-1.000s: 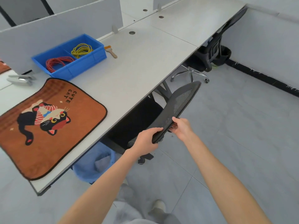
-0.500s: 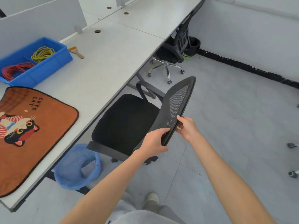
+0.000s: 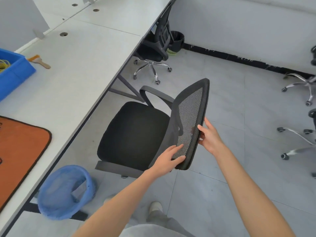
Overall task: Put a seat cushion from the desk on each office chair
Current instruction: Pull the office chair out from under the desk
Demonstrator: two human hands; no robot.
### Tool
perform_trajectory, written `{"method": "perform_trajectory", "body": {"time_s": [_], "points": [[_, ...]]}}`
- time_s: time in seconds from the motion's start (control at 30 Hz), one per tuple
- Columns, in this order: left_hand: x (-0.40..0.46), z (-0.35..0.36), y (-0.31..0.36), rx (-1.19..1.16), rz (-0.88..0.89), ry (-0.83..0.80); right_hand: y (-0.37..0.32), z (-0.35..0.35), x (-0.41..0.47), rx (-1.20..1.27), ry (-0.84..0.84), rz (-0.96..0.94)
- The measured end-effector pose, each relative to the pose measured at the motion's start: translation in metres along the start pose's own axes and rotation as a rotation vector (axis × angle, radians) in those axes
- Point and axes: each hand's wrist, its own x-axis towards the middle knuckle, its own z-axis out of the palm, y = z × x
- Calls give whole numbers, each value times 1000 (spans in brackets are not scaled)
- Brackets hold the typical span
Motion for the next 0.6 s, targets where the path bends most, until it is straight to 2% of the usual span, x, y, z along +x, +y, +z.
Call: {"method": "perform_trajectory", "body": {"time_s": [0.43, 0.6], "points": [[25, 34, 32, 49, 34, -136, -10, -57, -10, -13, 109, -19], [21, 23, 37, 23, 65, -156, -16, -65, -10, -124, 111, -20]]}}
